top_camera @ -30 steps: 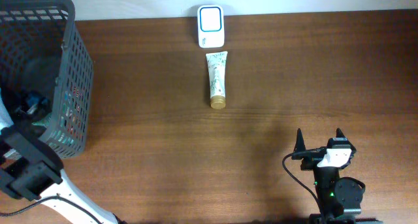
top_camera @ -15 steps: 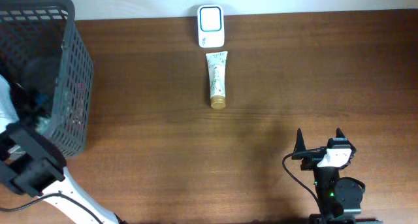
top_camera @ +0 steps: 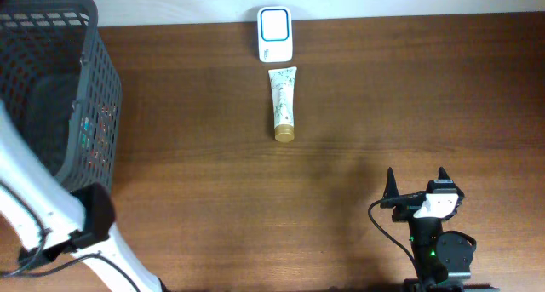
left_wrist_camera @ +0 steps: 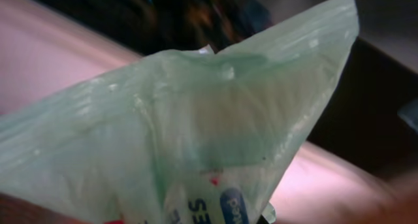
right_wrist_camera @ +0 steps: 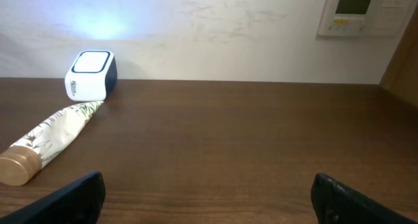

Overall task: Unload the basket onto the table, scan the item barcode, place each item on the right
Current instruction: 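Place the teal wipes pack left of the white tube with the left gripper, then grasp the green Kleenex tissue pack from the basket with the left gripper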

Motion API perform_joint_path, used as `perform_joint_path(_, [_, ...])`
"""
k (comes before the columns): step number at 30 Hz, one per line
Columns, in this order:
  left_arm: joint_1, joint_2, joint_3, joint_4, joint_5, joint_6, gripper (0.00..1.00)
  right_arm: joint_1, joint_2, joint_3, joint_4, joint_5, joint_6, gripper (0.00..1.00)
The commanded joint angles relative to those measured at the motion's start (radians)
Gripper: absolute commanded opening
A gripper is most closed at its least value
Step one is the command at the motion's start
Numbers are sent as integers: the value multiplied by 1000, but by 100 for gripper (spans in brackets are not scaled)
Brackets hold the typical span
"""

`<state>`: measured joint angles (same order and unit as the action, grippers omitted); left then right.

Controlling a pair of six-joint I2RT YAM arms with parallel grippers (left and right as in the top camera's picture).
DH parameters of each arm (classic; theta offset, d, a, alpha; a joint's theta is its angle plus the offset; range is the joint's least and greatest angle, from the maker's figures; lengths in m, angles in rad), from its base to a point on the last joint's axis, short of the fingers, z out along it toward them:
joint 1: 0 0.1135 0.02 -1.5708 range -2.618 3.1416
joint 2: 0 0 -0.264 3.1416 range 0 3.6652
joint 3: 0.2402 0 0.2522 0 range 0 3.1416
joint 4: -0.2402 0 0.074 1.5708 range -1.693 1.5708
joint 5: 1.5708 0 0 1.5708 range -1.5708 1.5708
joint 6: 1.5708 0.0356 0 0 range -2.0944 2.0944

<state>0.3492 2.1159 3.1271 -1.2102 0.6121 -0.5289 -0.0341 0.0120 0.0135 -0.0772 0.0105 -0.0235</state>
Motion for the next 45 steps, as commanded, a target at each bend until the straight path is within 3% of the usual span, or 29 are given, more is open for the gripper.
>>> perform_joint_path(1, [-187,10,-78,-45,79,21,0,-6,-6,-8,-4,2,2,99])
perform_joint_path(4, [-363,15,-261,-74,-80,185,0,-6,-6,-8,-4,2,2,99])
perform_joint_path(5, [-448,16,-388,-85,-211,233,0,-6,-6,-8,-4,2,2,99])
perform_joint_path(10, [-654,16,-829,25,-608,232,4,-6,-6,-8,-4,2,2,99])
perform_joint_path(14, [-731,16,-1097,140,-639,203,13,-6,-6,-8,-4,2,2,99])
perform_joint_path(16, [-744,16,-1203,207,-639,163,13,-6,-6,-8,-4,2,2,99])
perform_joint_path(21, [-750,16,-1305,287,-627,163,21,-6,-6,-8,-4,2,2,99])
perform_joint_path(24, [-757,16,-1305,290,-627,163,66,-6,-6,-8,-4,2,2,99])
perform_joint_path(27, [-746,-10,-1194,266,-627,164,72,-6,-6,-8,-4,2,2,99])
perform_joint_path(31, [-663,-96,-910,237,-629,187,78,-6,-6,-8,-4,2,2,99])
perform_joint_path(35, [-428,-163,-618,237,-658,187,82,-6,-6,-8,-4,2,2,99])
perform_joint_path(36, [-365,-168,-573,237,-658,187,88,-6,-6,-8,-4,2,2,99])
perform_joint_path(39, [-153,-170,-502,237,-666,187,99,-6,-6,-8,-4,2,2,99])
perform_joint_path(44, [148,-165,-530,76,-667,188,99,-6,-6,-8,-4,2,2,99])
perform_joint_path(45, [180,-160,-541,56,-683,220,94,-6,-6,-8,-3,2,2,99])
